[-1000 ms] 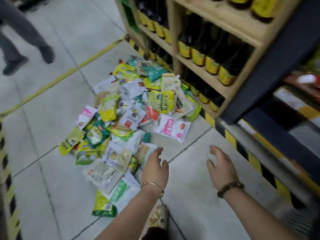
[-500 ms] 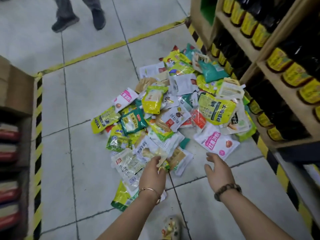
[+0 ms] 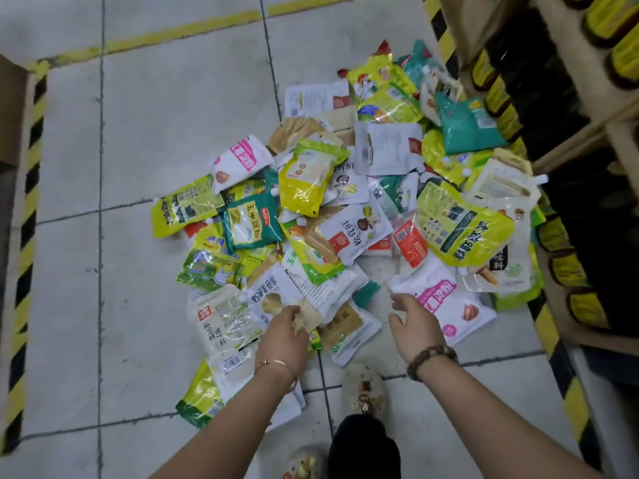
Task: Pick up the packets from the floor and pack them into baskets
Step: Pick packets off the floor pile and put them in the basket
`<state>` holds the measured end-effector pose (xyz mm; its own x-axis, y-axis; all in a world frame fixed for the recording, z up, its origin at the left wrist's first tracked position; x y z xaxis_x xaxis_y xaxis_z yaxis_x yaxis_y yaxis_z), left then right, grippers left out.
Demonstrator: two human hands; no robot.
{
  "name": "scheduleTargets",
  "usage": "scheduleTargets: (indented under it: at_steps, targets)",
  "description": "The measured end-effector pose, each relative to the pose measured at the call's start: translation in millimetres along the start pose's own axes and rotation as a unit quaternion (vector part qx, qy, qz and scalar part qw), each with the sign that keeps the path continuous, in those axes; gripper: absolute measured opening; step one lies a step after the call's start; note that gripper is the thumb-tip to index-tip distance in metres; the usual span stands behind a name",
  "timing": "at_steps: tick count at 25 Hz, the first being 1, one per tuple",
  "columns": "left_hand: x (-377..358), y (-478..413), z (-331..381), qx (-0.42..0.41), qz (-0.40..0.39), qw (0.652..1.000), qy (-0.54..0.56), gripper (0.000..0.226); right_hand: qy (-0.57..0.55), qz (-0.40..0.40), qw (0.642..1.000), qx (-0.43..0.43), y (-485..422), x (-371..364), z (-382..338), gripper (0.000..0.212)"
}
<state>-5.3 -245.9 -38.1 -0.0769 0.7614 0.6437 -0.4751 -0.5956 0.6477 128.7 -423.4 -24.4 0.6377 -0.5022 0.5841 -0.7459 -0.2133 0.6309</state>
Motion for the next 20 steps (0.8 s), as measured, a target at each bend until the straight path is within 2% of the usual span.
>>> scheduleTargets:
  at_steps: [5,11,13,17,20]
  targets:
    - [-25.7,-59.0,-48.4,0.098,0.016,0.995,0.021,0.044,0.015,-0.023,1.000,-0.007,-63.4,-46.4,3.6,0.037]
    - [-49.8,-129.3,-112.9,0.212,0.018,0.974,0.077,0.062,0.046,-0.064,0.997,0.013,-116.6,-127.2,0.0,0.038]
    - [-60.6,-146.7,-131.7,0.262,0.029,0.955,0.137,0.073,0.067,-0.081,0.994,0.031,-124.9,-159.1,-1.7,0.038]
    - [-65.3,-163.2,-144.4,0.373,0.091,0.888,0.253,0.098,0.092,-0.015,0.993,0.079,-125.0,-188.7,-9.7,0.032]
    - [-72.3,-164.3,-131.9,0.409,0.086,0.870,0.261,0.111,0.090,-0.013,0.993,0.076,-119.1,-202.5,-14.7,0.032]
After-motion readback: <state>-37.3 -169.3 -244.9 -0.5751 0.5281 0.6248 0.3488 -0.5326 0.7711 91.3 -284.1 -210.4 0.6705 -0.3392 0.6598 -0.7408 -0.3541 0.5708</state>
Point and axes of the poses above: each hand's wrist, its own y-axis away from the middle knuckle, its own x-axis out of the back of the hand, z = x × y, the point moved 4 cm from there along -y, towards the middle knuckle, and after that the axes turned 3 degrees about z, right-handed, at the moved point
